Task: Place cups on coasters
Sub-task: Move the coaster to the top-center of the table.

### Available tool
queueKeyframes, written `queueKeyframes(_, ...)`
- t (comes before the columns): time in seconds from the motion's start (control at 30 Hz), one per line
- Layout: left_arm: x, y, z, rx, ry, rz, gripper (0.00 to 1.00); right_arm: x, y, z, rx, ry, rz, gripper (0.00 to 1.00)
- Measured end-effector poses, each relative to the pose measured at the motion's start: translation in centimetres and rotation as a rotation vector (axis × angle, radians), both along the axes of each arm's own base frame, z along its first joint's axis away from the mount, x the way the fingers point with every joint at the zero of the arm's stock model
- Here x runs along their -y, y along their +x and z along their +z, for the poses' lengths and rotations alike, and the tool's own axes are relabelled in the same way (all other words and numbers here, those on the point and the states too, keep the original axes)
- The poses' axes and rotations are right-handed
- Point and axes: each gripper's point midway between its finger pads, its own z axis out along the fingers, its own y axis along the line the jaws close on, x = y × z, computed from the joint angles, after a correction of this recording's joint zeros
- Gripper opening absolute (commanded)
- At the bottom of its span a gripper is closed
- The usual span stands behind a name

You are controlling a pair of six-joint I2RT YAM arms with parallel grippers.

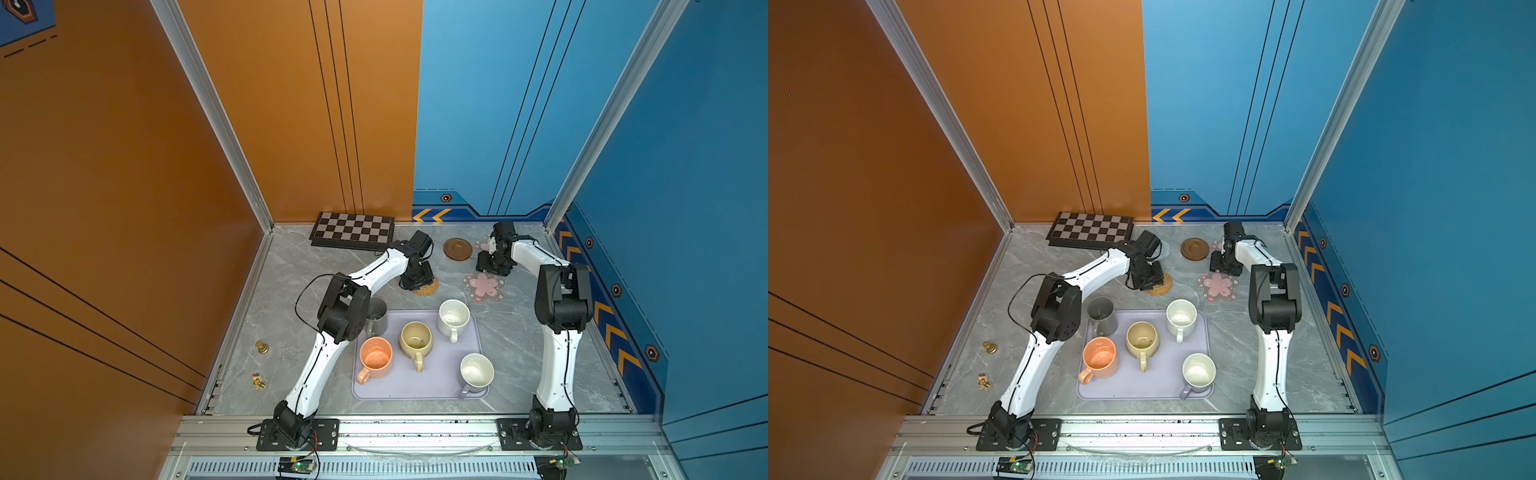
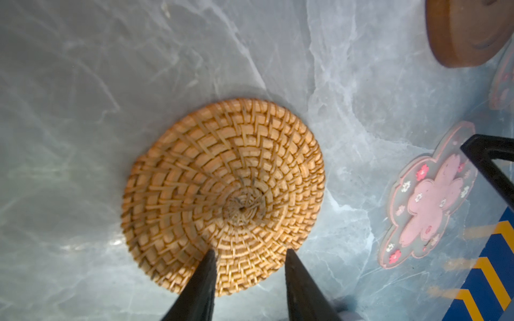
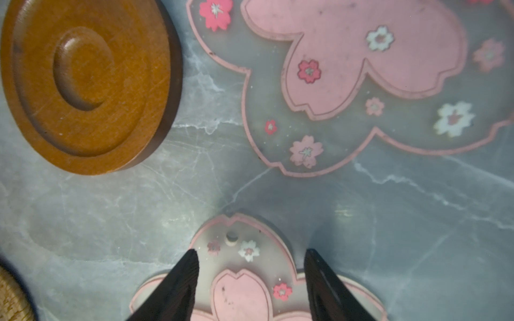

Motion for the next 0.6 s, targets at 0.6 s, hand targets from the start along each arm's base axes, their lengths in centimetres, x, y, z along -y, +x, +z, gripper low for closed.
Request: queueKeyframes(0.6,1.5,-2.4,0.1,-0.032,0.003,-0.06,0.42,0.2,-1.9,8.2,0.132,0.03,-0.034,0.64)
